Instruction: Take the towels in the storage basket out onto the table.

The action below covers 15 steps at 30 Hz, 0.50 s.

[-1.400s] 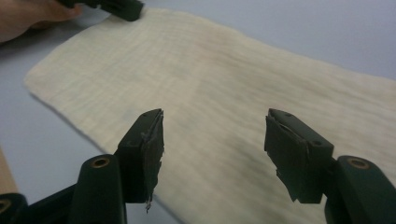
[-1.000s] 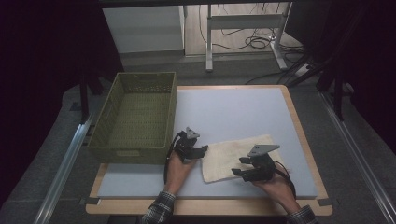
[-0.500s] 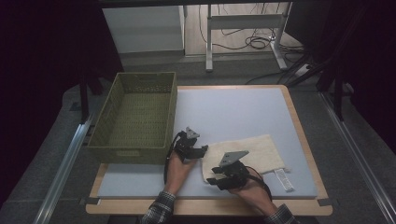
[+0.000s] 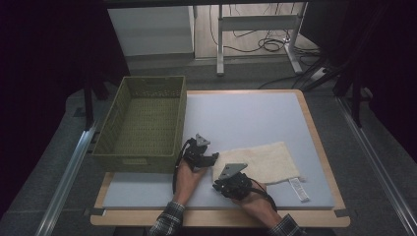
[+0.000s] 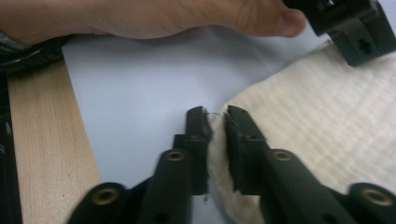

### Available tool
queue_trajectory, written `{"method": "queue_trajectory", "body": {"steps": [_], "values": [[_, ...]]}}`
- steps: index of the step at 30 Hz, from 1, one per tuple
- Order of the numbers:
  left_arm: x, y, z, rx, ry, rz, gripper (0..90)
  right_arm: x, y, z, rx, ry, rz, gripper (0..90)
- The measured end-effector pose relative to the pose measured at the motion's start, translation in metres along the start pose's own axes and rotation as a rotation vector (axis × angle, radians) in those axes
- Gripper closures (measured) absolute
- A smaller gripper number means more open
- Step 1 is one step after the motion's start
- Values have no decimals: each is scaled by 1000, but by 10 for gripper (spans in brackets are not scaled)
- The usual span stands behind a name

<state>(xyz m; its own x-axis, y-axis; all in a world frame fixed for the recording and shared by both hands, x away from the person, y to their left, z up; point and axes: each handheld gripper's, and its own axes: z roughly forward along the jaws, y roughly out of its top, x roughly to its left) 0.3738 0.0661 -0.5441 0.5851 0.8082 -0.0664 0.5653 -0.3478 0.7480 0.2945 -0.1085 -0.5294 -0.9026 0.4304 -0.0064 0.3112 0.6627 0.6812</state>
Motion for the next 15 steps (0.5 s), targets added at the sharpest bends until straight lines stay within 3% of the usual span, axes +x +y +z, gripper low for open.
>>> {"method": "queue_trajectory", "body": {"steps": [2,4,10,11,15], "values": [[-1,0,-1,-1,-14,24,463,-3,-1,0,-7,16,16,834],[-3,0,-2,-4,-58,51,621,-6,-2,0,-19,32,40,840],[-8,0,-2,-4,-84,74,831,-12,-4,-1,-31,79,85,841],[-10,0,-3,-14,-59,73,853,-14,-4,-2,-36,95,87,841],[-9,2,-6,-43,-72,41,857,-15,-3,-9,-63,100,98,840]]}}
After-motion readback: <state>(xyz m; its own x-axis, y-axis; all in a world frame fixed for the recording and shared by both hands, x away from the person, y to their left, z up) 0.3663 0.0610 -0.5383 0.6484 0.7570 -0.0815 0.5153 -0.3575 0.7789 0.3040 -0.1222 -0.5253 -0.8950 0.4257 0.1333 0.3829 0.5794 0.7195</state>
